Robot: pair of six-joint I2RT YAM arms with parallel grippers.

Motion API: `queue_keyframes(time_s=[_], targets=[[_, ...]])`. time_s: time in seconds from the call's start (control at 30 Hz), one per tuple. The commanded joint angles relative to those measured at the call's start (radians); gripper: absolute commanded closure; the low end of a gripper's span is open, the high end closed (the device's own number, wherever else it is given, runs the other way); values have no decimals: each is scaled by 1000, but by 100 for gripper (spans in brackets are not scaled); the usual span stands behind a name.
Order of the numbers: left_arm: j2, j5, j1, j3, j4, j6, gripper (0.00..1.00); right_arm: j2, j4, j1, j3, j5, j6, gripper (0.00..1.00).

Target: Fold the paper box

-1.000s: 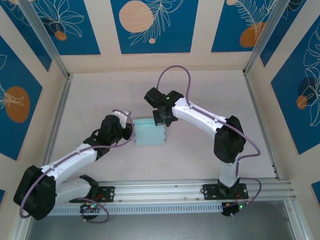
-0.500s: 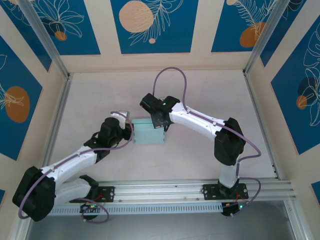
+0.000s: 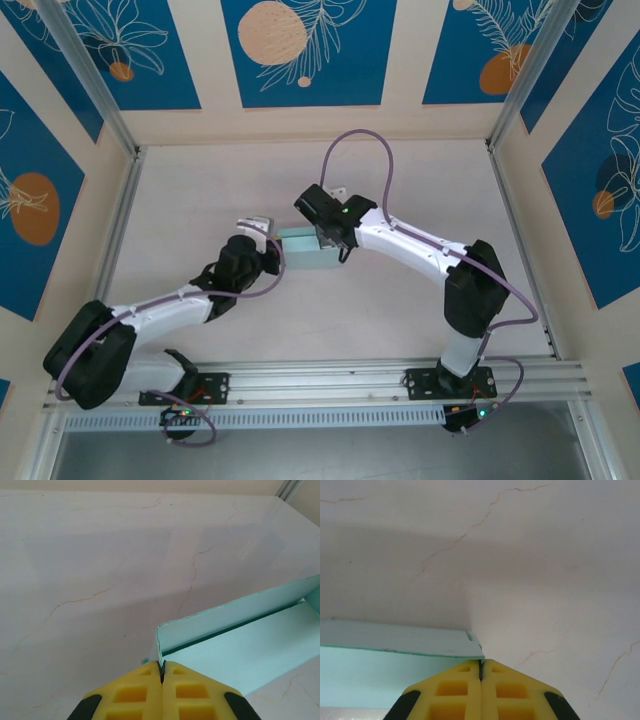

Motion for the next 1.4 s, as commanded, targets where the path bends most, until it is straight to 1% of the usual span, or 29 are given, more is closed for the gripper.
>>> queue_keyframes(time_s=[0.0,0.23,0.53,0.77,0.9,1.03,1.37], targets=[[28,19,-41,49,89,0,100,-19,96,0,2,-58,30,100],[37,-3,-62,50,76,-3,100,-15,132,-1,-26,-62,37,100],[24,-31,-66,42,60,9,100,-81,241,6,-184,-56,33,100],[29,-39,-65,41,56,4,100,-116,297,11,-248,-45,28,100],[33,-37,-67,43,56,1,100,-115,278,13,-242,-62,52,100],[38,-33,-71,43,59,1,100,-102,217,16,-185,-80,102,100],[55,-26,-78,47,64,4,100,-91,208,30,-116,-106,107,100]])
